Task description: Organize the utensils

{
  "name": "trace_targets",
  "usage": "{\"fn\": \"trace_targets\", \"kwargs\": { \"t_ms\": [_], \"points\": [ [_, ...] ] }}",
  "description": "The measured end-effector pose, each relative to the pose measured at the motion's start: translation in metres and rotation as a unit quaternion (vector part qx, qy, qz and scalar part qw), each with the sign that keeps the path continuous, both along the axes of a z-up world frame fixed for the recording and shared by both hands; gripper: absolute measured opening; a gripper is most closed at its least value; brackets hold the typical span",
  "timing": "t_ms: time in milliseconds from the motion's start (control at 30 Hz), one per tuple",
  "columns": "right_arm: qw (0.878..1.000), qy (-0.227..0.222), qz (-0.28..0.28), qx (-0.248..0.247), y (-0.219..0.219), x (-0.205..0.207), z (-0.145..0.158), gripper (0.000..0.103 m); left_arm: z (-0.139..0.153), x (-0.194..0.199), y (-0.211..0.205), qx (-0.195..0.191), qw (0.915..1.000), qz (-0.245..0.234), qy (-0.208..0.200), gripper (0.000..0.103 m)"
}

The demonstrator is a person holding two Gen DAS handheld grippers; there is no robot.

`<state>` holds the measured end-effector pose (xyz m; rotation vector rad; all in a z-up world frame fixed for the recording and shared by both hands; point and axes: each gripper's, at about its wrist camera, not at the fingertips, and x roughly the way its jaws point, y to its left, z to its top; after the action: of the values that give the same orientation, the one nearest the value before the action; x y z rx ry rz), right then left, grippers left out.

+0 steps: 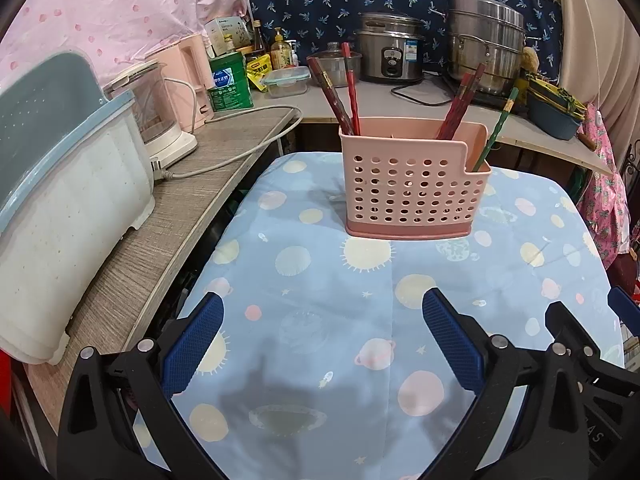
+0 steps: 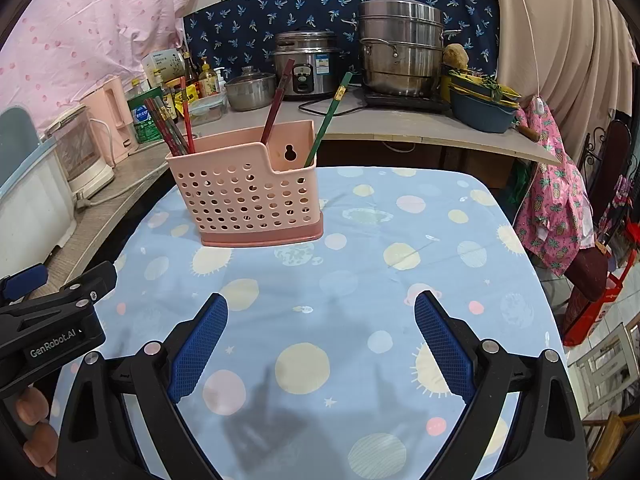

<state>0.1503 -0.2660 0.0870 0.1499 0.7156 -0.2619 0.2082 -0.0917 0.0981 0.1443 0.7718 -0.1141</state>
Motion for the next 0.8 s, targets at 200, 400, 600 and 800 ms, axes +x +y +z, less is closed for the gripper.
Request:
{"fn": "trace_targets", "kwargs": {
  "t_ms": [200,400,600,800],
  "points": [
    [1.0,-0.001,-0.001,0.001,-0.0006,-0.0003,0.0007,0.091,-0.0001,-0.0008,-0.0021,0.0,1.0,-0.001,0.0,0.095],
    [1.0,0.0,-0.001,0.001,-0.0013,-0.0006,0.0009,0.091,-0.0001,-0.0009,-0.0022,0.0,1.0,-0.001,0.0,0.095],
    [1.0,-0.001,-0.001,0.001,-0.0016,-0.0007,0.001,0.091,0.0004,-0.0013,-0.003,0.0,1.0,-0.001,-0.001,0.095],
    [1.0,-0.001,-0.001,0.001,-0.0013,-0.0012,0.0016,0.091,0.0011,-0.0016,-0.0035,0.0,1.0,-0.001,-0.002,0.095]
  ]
}}
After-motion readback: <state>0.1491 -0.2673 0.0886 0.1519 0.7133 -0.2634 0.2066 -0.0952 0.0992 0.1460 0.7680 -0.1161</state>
